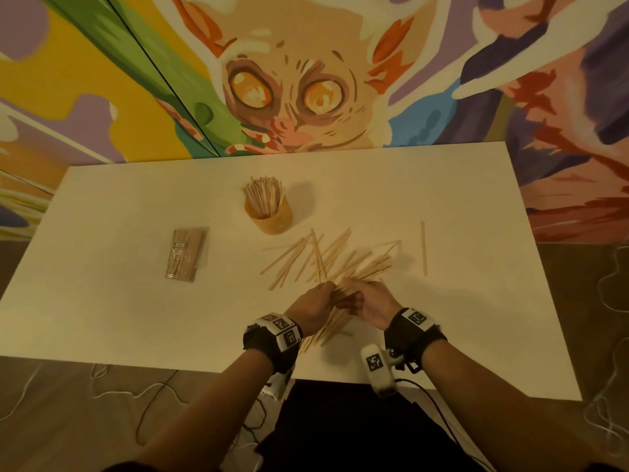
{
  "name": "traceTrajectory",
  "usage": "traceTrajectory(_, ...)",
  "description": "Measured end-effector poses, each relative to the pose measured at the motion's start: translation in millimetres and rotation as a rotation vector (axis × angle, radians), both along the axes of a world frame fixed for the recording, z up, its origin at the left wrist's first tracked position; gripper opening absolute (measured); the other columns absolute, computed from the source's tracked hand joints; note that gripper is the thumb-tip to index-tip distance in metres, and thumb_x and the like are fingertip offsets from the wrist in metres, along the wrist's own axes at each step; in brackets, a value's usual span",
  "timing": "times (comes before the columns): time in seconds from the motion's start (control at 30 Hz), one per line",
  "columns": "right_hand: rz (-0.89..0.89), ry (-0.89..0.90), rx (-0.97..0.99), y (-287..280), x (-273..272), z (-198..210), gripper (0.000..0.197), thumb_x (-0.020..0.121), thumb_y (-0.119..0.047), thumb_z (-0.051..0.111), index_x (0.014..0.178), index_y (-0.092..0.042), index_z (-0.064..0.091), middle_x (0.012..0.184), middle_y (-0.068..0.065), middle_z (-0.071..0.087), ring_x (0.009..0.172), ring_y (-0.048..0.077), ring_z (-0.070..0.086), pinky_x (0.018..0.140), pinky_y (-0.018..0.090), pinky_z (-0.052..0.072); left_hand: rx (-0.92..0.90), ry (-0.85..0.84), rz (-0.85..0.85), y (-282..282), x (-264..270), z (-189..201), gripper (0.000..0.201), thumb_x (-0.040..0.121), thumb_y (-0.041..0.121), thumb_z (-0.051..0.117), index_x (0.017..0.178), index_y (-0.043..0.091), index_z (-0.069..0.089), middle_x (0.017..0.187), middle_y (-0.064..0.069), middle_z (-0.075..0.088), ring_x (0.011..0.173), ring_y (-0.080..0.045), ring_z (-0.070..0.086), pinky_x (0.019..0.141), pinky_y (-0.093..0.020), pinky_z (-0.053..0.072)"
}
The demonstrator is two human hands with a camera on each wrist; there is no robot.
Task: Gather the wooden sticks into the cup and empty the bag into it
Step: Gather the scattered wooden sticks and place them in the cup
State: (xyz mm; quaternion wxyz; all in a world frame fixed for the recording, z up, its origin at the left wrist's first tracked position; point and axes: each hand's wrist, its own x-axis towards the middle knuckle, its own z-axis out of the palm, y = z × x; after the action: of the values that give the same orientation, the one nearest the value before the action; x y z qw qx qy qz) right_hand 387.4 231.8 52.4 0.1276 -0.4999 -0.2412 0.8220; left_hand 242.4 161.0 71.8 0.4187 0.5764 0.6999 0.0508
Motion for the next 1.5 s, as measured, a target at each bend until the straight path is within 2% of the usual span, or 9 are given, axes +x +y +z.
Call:
traceTrajectory(0.1,-0.045,0.016,0.010,3,-1,0,0.017,0.093,-0.016,0.063,0.097,0.000,0.065,0.080,0.017,0.068,0.063,0.024,0.066,0.055,0.029,0.053,0.065,0.010,0.027,2,2,3,0.021,0.102,0.025,0.038,0.108,0.008,0.049,0.102,-0.010,0.057,0.087,-0.028,0.055,0.074,-0.036,0.039)
traceTrajectory(0.27,-0.056,0.036,0.056,1,-6,4,0.028,0.093,-0.012,0.061,0.109,0.011,0.066,0.090,0.024,0.069,0.067,0.027,0.067,0.060,0.032,0.055,0.084,0.217,-0.034,5,11,17,0.050,0.085,0.034,0.057,0.129,0.017,0.040,0.114,-0.005,0.060,0.095,-0.028,0.060,0.069,-0.032,0.043)
traceTrajectory(0.43,-0.052,-0.001,0.118,-3,-10,2,0.030,0.095,-0.015,0.059,0.112,0.008,0.067,0.101,0.024,0.070,0.084,0.027,0.069,0.070,0.033,0.055,0.059,0.347,-0.081,12,20,19,0.038,0.091,0.025,0.054,0.121,0.013,0.035,0.110,-0.011,0.062,0.088,-0.032,0.063,0.062,-0.034,0.040)
traceTrajectory(0.53,-0.049,-0.052,0.102,-3,-13,3,0.027,0.093,-0.015,0.061,0.108,0.006,0.067,0.094,0.016,0.069,0.080,0.022,0.064,0.068,0.032,0.048,0.091,0.369,-0.051,10,23,22,0.029,0.095,0.024,0.046,0.119,0.012,0.035,0.106,-0.011,0.062,0.083,-0.034,0.062,0.060,-0.035,0.037)
traceTrajectory(0.67,0.028,-0.198,0.157,-8,-13,3,0.017,0.091,-0.030,0.065,0.092,-0.014,0.070,0.082,0.000,0.067,0.071,0.014,0.051,0.060,0.028,0.036,0.131,0.422,-0.060,9,20,23,0.026,0.098,0.032,0.036,0.116,0.014,0.038,0.098,-0.011,0.065,0.078,-0.034,0.062,0.059,-0.036,0.035)
traceTrajectory(0.97,0.167,-0.205,0.138,-6,-5,12,0.024,0.093,-0.039,0.055,0.087,-0.020,0.068,0.090,-0.001,0.069,0.081,0.017,0.057,0.072,0.034,0.036,0.060,0.549,-0.273,17,17,27,0.028,0.104,0.031,0.031,0.121,0.010,0.039,0.099,-0.010,0.065,0.077,-0.030,0.061,0.062,-0.036,0.035)
traceTrajectory(1.17,0.084,-0.030,-0.027,6,16,15,0.042,0.088,-0.046,0.051,0.099,-0.009,0.065,0.089,0.006,0.067,0.074,0.019,0.059,0.063,0.031,0.036,0.023,0.492,-0.272,18,5,35,0.033,0.104,0.040,0.026,0.111,0.012,0.042,0.082,-0.004,0.055,0.063,-0.021,0.045,0.056,-0.032,0.031)
traceTrajectory(1.33,-0.142,-0.018,0.003,30,45,21,0.031,0.093,-0.039,0.054,0.099,-0.009,0.061,0.086,0.008,0.063,0.067,0.022,0.063,0.063,0.032,0.042,0.041,0.355,-0.306,3,-9,25,0.039,0.103,0.045,0.026,0.113,0.012,0.045,0.070,0.003,0.045,0.065,-0.023,0.048,0.058,-0.033,0.033)
traceTrajectory(1.5,0.102,-0.066,0.170,32,44,31,0.040,0.100,-0.031,0.045,0.089,-0.003,0.071,0.086,0.015,0.071,0.072,0.026,0.065,0.061,0.032,0.050,0.061,0.254,-0.328,4,-6,24,0.034,0.103,0.041,0.035,0.107,0.011,0.051,0.073,-0.003,0.053,0.065,-0.023,0.049,0.059,-0.033,0.034)
